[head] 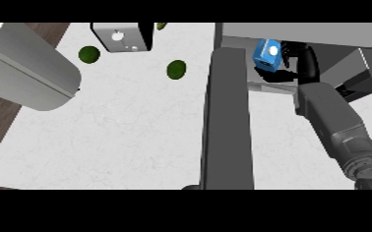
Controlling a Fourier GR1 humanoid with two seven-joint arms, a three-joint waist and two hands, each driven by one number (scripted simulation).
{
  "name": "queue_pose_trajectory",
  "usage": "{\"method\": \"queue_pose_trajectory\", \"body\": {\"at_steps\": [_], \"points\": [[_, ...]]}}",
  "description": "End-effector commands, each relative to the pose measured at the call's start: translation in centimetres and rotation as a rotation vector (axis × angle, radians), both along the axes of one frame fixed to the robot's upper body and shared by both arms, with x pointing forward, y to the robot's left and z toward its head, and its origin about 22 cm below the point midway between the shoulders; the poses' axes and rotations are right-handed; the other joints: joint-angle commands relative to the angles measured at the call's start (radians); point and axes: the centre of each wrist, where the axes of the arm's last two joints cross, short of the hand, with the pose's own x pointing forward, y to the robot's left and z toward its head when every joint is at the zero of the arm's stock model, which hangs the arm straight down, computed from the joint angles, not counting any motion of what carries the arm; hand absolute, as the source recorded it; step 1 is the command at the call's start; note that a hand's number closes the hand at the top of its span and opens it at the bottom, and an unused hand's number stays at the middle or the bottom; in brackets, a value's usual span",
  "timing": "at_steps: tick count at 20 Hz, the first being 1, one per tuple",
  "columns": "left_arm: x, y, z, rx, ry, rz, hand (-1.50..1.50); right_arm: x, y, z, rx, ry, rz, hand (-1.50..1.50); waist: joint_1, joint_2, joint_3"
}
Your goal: Pick up the milk, place it into the microwave and close the microwave
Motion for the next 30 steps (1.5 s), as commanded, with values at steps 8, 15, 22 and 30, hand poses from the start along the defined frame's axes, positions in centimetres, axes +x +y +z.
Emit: {"method": "queue_pose_trajectory", "body": {"at_steps": [8, 15, 22, 30], "points": [[1.3, -0.1, 0.4, 0.013, -0.023, -0.047, -1.5, 0.7, -2.7, 2.5, -0.094, -0.013, -0.15, 1.5, 0.052, 0.028, 0.004], [2.1, 0.5, 0.6, 0.03, -0.025, -0.054, -1.5, 0.7, -4.3, 3.6, -0.093, -0.037, -0.195, 1.5, 0.065, 0.043, 0.006], [2.7, 0.7, 0.3, 0.024, -0.017, -0.04, -1.5, 0.9, -5.2, 4.7, -0.075, -0.047, -0.21, 1.5, 0.071, 0.049, 0.006], [3.0, 1.1, 1.6, 0.09, -0.038, -0.034, -1.5, 0.9, -6.3, 5.4, -0.083, -0.046, -0.218, 1.5, 0.084, 0.054, 0.009]]}}
